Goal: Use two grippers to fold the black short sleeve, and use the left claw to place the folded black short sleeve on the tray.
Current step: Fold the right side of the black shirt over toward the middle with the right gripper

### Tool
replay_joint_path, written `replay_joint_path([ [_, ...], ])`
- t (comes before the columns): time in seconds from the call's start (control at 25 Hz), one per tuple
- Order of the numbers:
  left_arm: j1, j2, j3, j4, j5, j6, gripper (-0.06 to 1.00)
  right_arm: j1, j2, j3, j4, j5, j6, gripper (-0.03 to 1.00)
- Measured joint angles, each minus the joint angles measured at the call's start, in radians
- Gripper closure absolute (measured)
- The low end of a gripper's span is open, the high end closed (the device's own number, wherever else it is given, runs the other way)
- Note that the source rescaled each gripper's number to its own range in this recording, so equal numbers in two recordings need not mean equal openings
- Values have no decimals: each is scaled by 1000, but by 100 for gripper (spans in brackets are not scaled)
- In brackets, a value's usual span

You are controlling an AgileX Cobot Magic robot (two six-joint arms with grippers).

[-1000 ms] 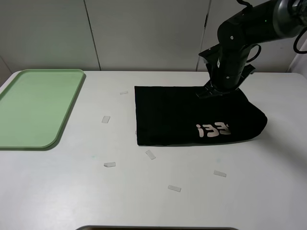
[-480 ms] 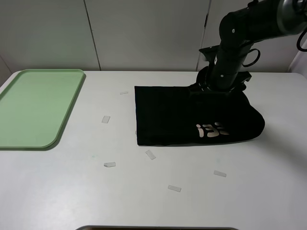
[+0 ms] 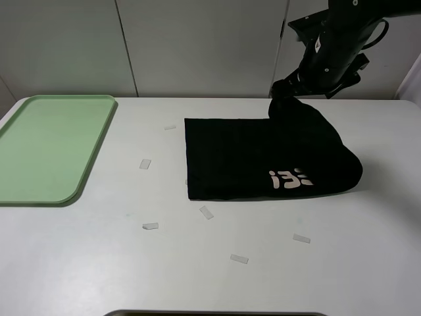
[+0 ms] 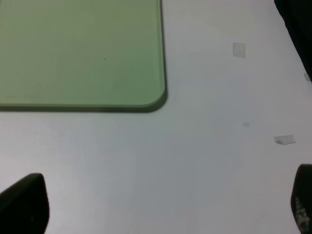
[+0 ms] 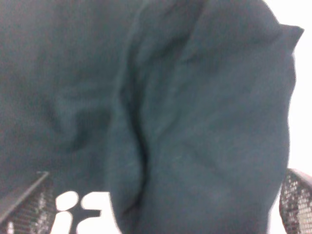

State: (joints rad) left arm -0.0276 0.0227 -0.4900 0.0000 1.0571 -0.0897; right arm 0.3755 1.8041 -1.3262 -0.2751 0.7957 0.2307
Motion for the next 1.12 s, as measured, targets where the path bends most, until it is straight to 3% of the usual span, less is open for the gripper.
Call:
replay_joint_path([
  [0.12, 0, 0, 0, 0, 0, 0, -5, -26, 30, 0, -108, -74, 43, -3],
  [0.48, 0, 0, 0, 0, 0, 0, -5, -187, 204, 0, -133, -208, 56, -3],
  [0.72, 0, 0, 0, 0, 1, 0, -5, -215, 274, 0, -82, -235, 41, -3],
  [0.96, 0, 0, 0, 0, 1, 0, -5, -203, 315, 1, 79, -232, -89, -3],
  [1.12, 0, 0, 0, 0, 1, 0, -5, -196, 320, 5, 122, -230, -125, -3],
])
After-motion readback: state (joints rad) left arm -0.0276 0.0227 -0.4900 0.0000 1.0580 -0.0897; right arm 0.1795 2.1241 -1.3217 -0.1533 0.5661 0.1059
